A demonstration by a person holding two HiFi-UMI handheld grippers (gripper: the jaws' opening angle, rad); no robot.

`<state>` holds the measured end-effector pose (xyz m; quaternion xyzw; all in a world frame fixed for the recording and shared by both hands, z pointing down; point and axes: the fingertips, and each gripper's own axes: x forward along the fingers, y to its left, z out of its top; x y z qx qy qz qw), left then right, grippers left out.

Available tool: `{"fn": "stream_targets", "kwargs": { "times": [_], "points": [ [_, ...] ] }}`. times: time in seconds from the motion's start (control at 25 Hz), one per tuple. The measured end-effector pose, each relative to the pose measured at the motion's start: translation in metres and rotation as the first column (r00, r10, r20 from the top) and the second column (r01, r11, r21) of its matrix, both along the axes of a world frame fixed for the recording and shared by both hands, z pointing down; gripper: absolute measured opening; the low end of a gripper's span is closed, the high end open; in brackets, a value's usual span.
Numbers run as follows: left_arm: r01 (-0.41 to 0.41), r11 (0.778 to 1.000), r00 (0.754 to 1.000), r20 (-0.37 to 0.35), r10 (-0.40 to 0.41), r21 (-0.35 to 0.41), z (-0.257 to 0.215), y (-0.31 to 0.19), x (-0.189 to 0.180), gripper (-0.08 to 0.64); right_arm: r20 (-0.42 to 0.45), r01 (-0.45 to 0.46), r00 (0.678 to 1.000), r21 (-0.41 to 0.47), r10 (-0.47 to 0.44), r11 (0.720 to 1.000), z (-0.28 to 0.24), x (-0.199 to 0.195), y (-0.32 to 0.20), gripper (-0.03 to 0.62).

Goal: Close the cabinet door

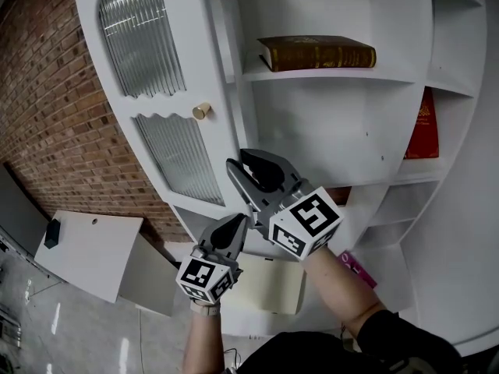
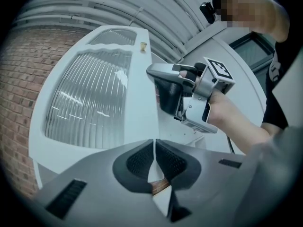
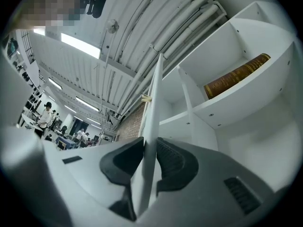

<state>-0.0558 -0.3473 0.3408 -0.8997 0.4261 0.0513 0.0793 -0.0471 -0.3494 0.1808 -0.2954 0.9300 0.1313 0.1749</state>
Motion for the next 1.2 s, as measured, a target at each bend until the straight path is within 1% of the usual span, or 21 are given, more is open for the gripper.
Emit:
{"fn": "stream_targets", "kwargs": {
  "times": [0.32,0.56,0.72,1.08,1.2],
  "points": [
    [-0.017,1.000,1.000,-0.018,0.017,0.003,0.001,-0.024,0.008,0.015,-0.007,-0.017,1.000,-0.004,0.017,1.000,0.003,0.008,-0.026,0.109],
    [-0.041,0.999,0.999,-0.028,0.040,-0.004,0.001,-0.041,0.011,0.011,-0.004,-0.043,0.999,-0.016,0.043,0.999,0.003,0.014,-0.048,0.157],
    [-0.054,0.999,0.998,-0.033,0.053,-0.004,0.001,-0.053,0.014,0.011,0.002,-0.042,0.999,-0.033,0.042,0.999,0.006,0.015,-0.063,0.183],
    [-0.075,0.997,0.996,-0.047,0.074,-0.011,0.001,-0.078,0.017,0.011,0.002,-0.056,0.998,-0.045,0.056,0.997,0.008,0.015,-0.088,0.184],
    [-0.082,0.997,0.996,-0.049,0.081,-0.013,0.001,-0.085,0.017,0.011,-0.009,-0.082,0.997,-0.028,0.082,0.996,0.008,0.015,-0.093,0.178]
  ]
}}
